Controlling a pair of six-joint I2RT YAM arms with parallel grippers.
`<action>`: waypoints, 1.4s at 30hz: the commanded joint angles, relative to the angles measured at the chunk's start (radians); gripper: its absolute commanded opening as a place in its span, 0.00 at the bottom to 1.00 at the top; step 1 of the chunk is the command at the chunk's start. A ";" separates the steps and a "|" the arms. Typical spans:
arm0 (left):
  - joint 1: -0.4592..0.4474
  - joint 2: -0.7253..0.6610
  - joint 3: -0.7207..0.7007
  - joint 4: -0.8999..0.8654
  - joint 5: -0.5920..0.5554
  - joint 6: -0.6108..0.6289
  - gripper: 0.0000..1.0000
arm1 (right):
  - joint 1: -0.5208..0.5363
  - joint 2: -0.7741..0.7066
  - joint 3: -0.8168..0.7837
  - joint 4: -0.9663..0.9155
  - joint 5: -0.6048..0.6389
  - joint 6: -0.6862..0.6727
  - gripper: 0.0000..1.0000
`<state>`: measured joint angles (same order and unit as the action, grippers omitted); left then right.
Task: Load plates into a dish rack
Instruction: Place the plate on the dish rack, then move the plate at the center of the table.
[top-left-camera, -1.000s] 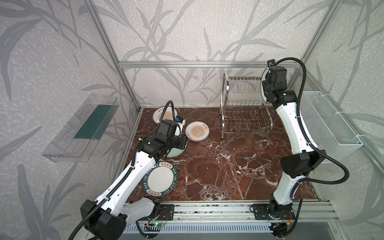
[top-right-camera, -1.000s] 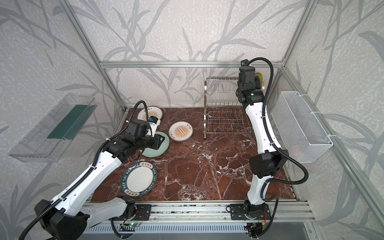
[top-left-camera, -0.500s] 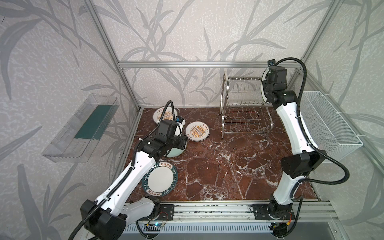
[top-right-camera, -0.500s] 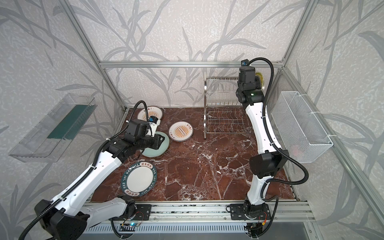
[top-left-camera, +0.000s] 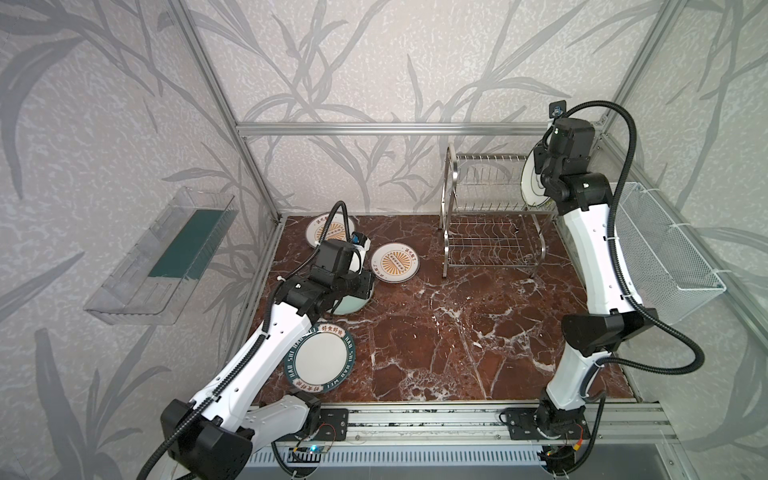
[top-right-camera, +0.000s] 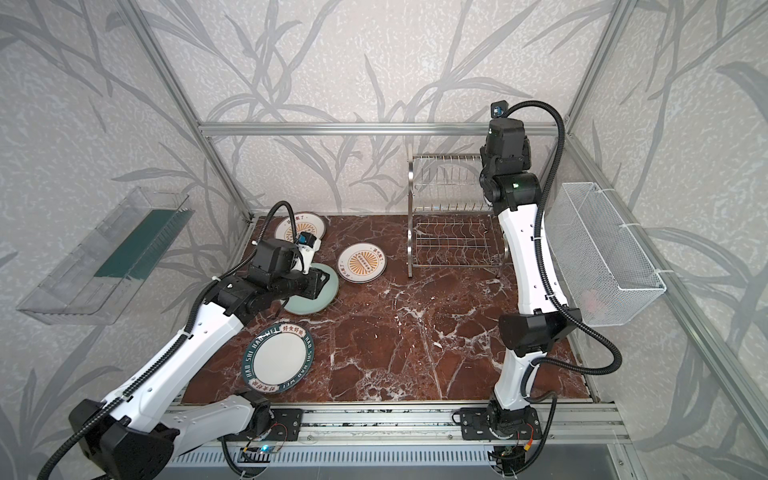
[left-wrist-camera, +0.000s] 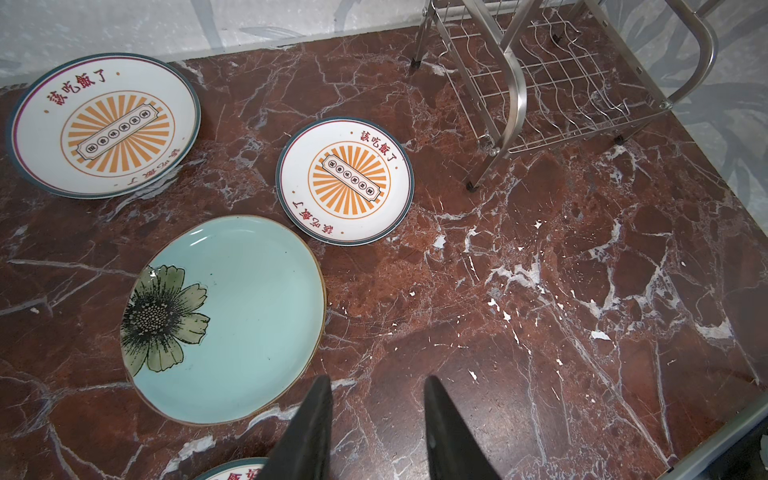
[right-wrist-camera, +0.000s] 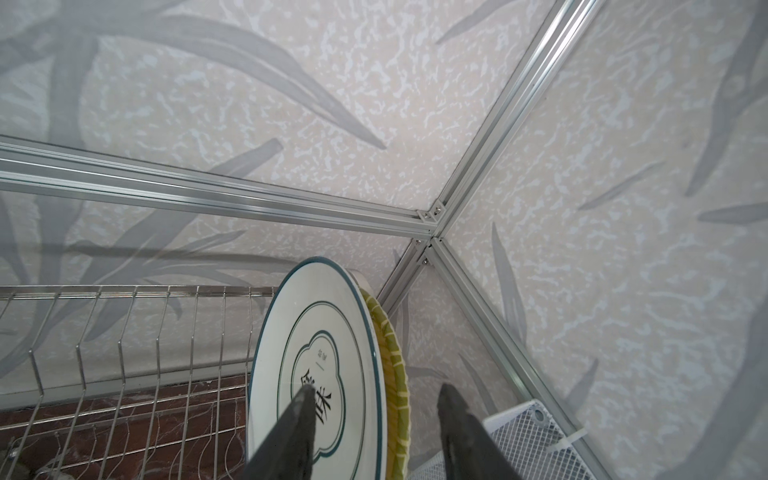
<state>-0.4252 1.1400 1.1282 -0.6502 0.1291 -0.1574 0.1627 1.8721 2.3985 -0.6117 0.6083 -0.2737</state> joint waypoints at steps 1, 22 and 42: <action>0.006 -0.009 -0.002 -0.003 0.009 0.002 0.36 | 0.003 0.005 0.062 -0.039 -0.029 -0.004 0.61; 0.006 -0.018 -0.007 0.035 0.019 0.002 0.39 | -0.011 -0.324 -0.268 0.066 -0.412 0.155 0.87; 0.007 -0.045 0.007 0.099 -0.086 -0.047 0.43 | 0.036 -0.646 -0.968 0.433 -0.564 0.300 0.95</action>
<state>-0.4225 1.1339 1.1286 -0.5777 0.1013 -0.1951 0.1959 1.2800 1.4830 -0.2996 0.0681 -0.0177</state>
